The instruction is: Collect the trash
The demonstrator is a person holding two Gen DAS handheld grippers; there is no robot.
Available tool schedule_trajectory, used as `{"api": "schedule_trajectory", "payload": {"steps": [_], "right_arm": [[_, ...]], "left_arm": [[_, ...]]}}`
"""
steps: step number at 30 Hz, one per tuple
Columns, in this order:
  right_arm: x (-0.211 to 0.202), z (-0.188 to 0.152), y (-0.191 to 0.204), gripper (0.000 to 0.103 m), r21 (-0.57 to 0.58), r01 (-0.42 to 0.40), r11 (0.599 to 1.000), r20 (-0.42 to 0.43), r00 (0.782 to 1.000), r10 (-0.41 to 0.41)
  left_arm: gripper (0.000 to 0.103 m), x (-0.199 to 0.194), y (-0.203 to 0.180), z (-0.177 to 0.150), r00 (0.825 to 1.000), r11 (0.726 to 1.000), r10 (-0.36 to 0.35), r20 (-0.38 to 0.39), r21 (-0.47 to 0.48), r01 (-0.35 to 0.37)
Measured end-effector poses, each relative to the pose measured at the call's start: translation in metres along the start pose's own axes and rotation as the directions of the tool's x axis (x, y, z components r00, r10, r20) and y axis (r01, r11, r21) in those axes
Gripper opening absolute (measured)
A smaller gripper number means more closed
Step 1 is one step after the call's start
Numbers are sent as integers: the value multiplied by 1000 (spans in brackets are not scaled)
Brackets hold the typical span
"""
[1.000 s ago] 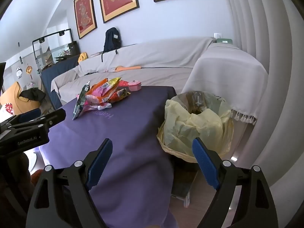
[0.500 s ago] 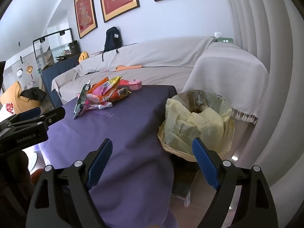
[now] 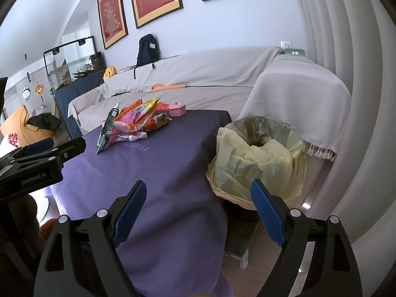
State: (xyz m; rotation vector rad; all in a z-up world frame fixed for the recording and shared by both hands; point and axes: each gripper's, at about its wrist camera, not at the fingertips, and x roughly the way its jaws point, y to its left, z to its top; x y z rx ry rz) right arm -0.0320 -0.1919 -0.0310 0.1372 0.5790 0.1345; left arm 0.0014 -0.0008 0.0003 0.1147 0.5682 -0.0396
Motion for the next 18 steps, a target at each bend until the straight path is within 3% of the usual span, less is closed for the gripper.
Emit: {"api": "schedule_trajectory", "payload": {"steps": [18], "right_arm": [[0,0,0,82,2,0,1000,-2,1000,0]], "left_arm": [[94,0,-6,3,1000,1000,-4,6,4,4]]}}
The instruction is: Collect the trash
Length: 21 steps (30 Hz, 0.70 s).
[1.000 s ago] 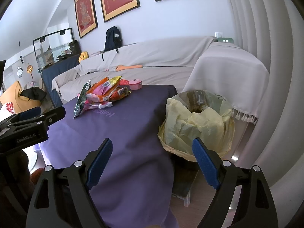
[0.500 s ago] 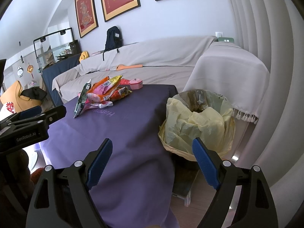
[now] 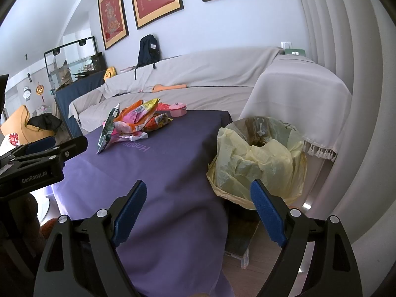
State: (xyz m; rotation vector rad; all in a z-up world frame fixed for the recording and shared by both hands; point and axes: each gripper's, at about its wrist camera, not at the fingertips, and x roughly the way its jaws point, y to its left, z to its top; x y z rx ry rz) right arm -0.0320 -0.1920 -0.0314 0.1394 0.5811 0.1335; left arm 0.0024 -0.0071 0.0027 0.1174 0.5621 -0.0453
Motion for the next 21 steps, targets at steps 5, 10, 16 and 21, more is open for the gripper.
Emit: {"api": "schedule_trajectory", "payload": {"steps": [5,10,16,21], "right_arm": [[-1,0,0,82,-1,1,1000,1,1000,-1],[-1,0,0,82,-1,0,1000,0,1000,0],[-1,0,0,82,0,0,1000,1,1000,0],[-1,0,0,82,0,1,1000,0,1000,-1]], "left_arm": [[94,0,-3,1,1000,1000,-9,-1,7,10],[94,-1,-2,0,1000,1000,-13,5,11,13],[94,-1,-3,0,1000,1000,-14,4,13,14],[94,-1,-3,0,1000,1000,-13,4,13,13]]}}
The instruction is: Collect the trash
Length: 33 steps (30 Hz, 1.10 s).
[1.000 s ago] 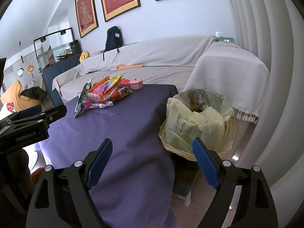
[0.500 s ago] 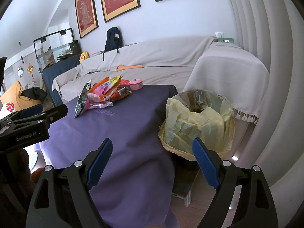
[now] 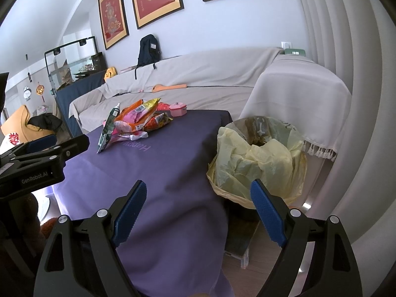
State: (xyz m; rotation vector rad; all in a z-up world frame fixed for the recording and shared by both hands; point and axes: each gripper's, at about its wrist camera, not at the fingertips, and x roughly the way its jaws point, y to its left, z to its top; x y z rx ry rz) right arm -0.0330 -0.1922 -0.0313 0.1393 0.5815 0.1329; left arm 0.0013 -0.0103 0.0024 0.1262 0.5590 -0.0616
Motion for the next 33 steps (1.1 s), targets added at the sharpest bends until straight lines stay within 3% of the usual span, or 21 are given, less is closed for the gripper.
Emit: {"api": "schedule_trajectory", "payload": {"steps": [20,26,33], "right_arm": [[3,0,0,82,-4,11,1000,-1,1000,-11],[23,5,-4,82,-27,61,998,-1,998,-61],[61,32,-4,82,-108,84,991,-22,996,-87]], "left_arm": [[94,6,3,2,1000,1000,-9,-15,-8,9],[94,30,13,15,999,1000,-24,-28,-15,24],[94,78,44,35,999,999,-38,-33,-33,36]]}}
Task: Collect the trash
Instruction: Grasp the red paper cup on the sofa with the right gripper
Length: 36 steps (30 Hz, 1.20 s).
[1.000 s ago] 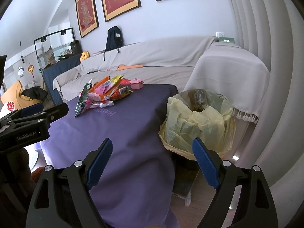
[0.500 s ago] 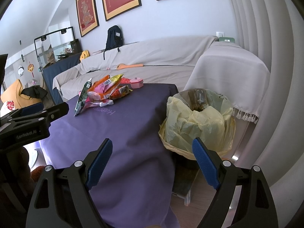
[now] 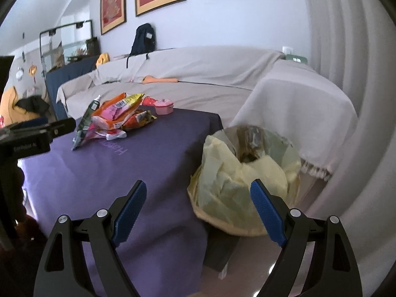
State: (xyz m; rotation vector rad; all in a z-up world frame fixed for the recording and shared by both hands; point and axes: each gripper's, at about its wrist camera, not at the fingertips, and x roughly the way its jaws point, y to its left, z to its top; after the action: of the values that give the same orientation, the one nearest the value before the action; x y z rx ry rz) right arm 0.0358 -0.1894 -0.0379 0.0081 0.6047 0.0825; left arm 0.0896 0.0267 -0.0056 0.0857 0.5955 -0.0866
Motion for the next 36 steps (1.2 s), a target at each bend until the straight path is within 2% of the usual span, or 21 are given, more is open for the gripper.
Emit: {"api": "schedule_trajectory", "payload": {"steps": [8,11,14,17,20,21,26,30,32,36], "right_arm": [[54,47,19,82,-27,-74,997,-41,997,73],[70,72,25,82,-40,-61,997,-23,998,60],[93,101,35,82,-91,-41,995,6,999,41],[134,135,47,82,-128,-32,991,-2,999,32],[184,176,69,82,-210,-127,969,-47,992,120],[207,194,79,82,-257,-191,947,-79,981,176],[286,249,114,82,-359,-264,895,-122,964,236],[360,282,139,82,-427,-332,841,-198,942,271],[390,287,146,82,-443,-375,814,-248,924,290],[452,290,163,82,-477,-415,775,-333,901,278]], "left_arm": [[94,39,63,25,999,997,34,17,-66,-33],[94,53,101,42,1000,992,22,17,-125,-20],[94,69,134,53,1000,986,-21,12,-166,23],[94,87,156,58,1000,983,-27,-11,-183,25],[94,100,169,64,999,986,49,8,-162,-47],[94,105,176,64,998,984,62,9,-165,-60],[94,131,203,64,996,968,-17,-87,-252,-5],[94,145,214,62,989,958,-65,-134,-287,24],[94,152,216,62,984,956,-94,-150,-291,47],[93,166,219,61,980,957,-93,-176,-287,39]]}}
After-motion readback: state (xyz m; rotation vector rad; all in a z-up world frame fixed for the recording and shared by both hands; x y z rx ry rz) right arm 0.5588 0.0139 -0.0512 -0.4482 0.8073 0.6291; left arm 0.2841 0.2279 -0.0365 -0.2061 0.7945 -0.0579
